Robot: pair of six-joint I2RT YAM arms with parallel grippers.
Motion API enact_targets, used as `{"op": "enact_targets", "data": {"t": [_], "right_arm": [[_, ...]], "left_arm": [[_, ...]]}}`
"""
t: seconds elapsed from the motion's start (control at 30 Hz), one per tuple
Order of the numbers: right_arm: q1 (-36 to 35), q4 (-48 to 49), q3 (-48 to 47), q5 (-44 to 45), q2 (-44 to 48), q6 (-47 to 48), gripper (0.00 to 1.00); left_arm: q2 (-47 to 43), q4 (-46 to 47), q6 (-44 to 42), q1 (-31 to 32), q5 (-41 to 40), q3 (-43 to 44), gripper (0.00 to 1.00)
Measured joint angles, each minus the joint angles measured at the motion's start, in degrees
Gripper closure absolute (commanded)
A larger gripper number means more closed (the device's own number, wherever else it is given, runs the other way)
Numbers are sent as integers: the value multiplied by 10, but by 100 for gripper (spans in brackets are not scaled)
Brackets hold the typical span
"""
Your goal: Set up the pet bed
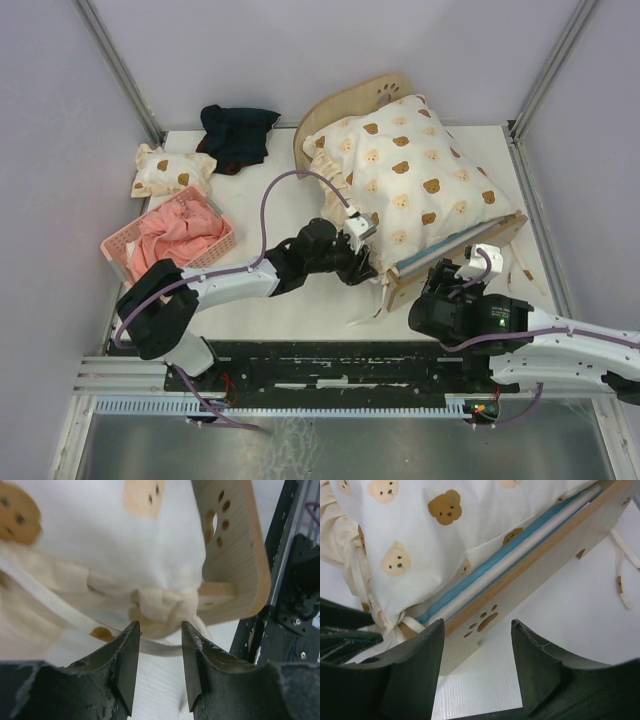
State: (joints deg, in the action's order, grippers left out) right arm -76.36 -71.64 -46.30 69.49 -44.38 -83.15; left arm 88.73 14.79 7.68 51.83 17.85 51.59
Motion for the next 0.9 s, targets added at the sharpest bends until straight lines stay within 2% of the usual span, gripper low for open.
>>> {"op": "enact_targets", "data": {"t": [0.3, 0.43, 0.53, 0.67, 0.73, 0.8, 0.9], "right_arm": [[43, 59, 7, -6, -63, 62, 35], [107, 114, 16, -44, -79, 111, 35], [153, 129, 16, -64, -89, 128, 36], [203, 150, 18, -90, -97, 142, 36], [227, 177, 26, -105, -97, 155, 37], [250, 214, 40, -117, -97, 171, 38], [274, 278, 65, -139, -90, 206, 46]], "left_arm": [[-3, 11, 44, 26, -27, -112, 56], [-11, 46, 83, 30, -30, -152, 54], [-31, 57, 108, 30, -56, -168, 48], [-82, 22, 120, 30, -137, -159, 40], [-101, -18, 120, 28, -184, -131, 32], [-115, -42, 120, 24, -216, -104, 30], [-138, -66, 120, 9, -250, -80, 29]]}}
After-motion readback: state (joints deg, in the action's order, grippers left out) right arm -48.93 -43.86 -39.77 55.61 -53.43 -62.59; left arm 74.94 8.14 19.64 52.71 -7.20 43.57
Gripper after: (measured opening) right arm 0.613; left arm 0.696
